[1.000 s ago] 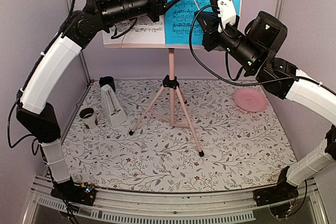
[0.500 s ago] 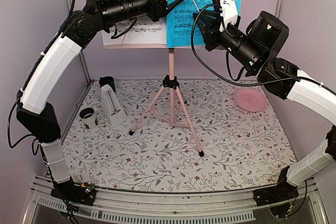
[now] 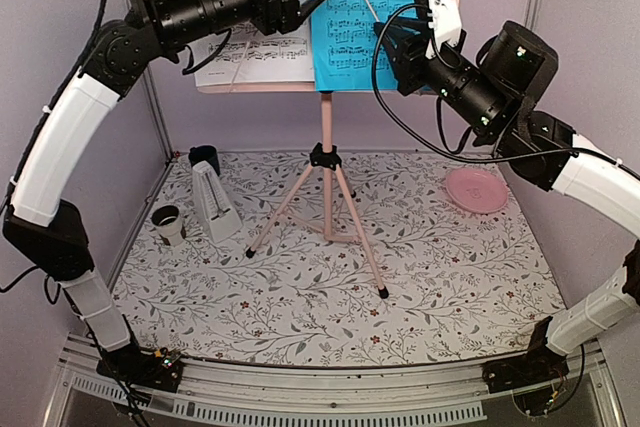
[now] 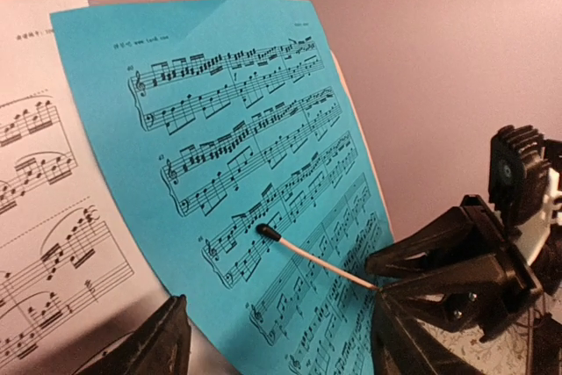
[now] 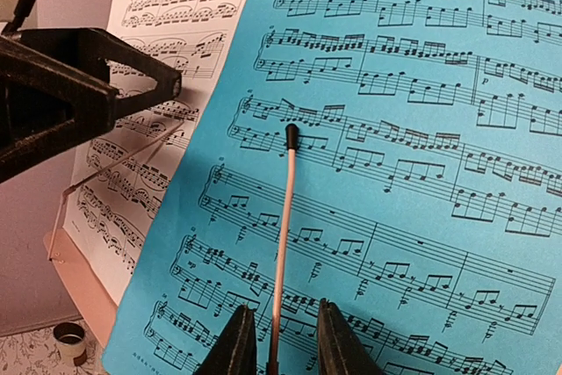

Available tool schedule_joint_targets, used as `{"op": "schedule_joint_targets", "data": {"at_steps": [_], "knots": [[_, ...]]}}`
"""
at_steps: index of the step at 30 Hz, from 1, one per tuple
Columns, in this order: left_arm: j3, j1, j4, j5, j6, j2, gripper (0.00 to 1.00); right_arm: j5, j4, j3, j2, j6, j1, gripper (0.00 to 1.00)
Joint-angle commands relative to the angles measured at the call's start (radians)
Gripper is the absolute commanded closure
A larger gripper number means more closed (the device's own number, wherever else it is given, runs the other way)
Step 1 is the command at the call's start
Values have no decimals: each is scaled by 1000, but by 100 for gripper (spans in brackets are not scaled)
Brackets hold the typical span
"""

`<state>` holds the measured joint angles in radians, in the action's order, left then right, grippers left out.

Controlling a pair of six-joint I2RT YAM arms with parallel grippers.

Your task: Set up the instrument practice props

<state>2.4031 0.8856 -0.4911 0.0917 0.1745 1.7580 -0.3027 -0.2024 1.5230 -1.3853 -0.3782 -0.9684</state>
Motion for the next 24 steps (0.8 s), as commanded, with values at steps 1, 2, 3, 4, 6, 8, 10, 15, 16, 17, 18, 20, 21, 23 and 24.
{"op": "schedule_joint_targets", "data": {"at_steps": [1, 2, 3, 4, 6, 8, 10, 15, 16, 17, 18, 20, 21, 23, 24], "knots": [[-59, 9, 14, -33, 9, -89, 25, -22, -9, -19, 37, 22, 0, 75], [-73, 9, 13, -33, 7, -102, 25, -19, -9, -22, 39, 24, 0, 74], [-87, 9, 13, -37, 5, -117, 24, -12, -7, -25, 47, 27, 0, 74], [-102, 10, 13, -36, 2, -134, 23, -5, -5, -30, 53, 32, 0, 72], [-154, 11, 20, -30, -2, -185, 21, 14, 1, -35, 73, 44, 0, 69], [-223, 10, 32, -34, -10, -241, 20, 45, 21, -35, 93, 53, 0, 63], [-305, 9, 44, -57, -20, -304, 18, 99, 53, -37, 118, 66, -1, 55], [-616, 8, 113, -92, -56, -501, 17, 253, 174, -58, 185, 105, -1, 31], [-674, 7, 125, -92, -64, -539, 17, 288, 203, -62, 195, 112, -1, 26], [-726, 7, 132, -92, -71, -575, 17, 319, 232, -67, 204, 115, -1, 22], [-779, 8, 134, -86, -79, -607, 16, 349, 255, -76, 213, 122, -1, 19], [-880, 7, 129, -82, -106, -667, 16, 401, 302, -95, 231, 139, 0, 12], [-931, 8, 128, -79, -121, -711, 16, 425, 324, -106, 240, 150, -1, 11], [-1055, 8, 137, -76, -158, -768, 16, 454, 346, -154, 264, 185, -1, 9], [-1117, 7, 149, -75, -178, -805, 16, 476, 341, -189, 281, 208, -2, 9]]}}
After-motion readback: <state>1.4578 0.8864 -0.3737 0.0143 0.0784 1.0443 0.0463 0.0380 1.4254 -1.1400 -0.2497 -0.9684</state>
